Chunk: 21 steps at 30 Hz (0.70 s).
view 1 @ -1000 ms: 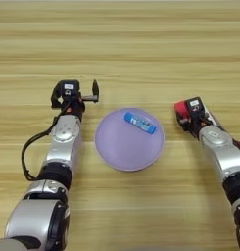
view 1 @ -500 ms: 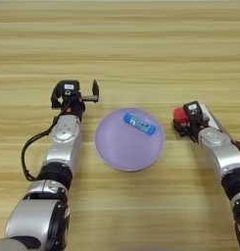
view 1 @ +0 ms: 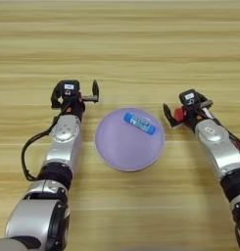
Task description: Move the objects on the table
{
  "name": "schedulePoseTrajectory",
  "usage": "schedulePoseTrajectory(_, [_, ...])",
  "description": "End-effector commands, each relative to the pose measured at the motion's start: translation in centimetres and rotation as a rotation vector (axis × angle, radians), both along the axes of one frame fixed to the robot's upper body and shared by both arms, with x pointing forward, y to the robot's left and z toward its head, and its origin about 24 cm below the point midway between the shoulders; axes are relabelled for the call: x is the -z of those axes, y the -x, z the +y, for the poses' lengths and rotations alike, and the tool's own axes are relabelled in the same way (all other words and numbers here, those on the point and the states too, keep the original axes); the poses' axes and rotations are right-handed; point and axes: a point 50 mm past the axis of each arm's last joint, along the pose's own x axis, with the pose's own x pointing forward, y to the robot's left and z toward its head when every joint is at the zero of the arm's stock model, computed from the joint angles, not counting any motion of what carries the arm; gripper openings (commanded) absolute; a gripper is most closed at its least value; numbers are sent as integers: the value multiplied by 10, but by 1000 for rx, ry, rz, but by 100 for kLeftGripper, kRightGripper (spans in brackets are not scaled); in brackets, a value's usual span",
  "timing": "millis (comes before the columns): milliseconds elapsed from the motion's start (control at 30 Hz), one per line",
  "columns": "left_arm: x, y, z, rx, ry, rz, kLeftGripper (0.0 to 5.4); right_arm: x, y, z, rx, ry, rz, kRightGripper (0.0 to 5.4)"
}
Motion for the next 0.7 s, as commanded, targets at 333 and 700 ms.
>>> schedulePoseTrajectory(333, [-4, -2, -3, 5, -9, 0, 540, 24, 12, 32, -251, 203, 45, 536])
schedulePoseTrajectory(700, [-3, -2, -3, 5, -9, 1, 540, 27, 10, 38, -270, 226, 32, 536])
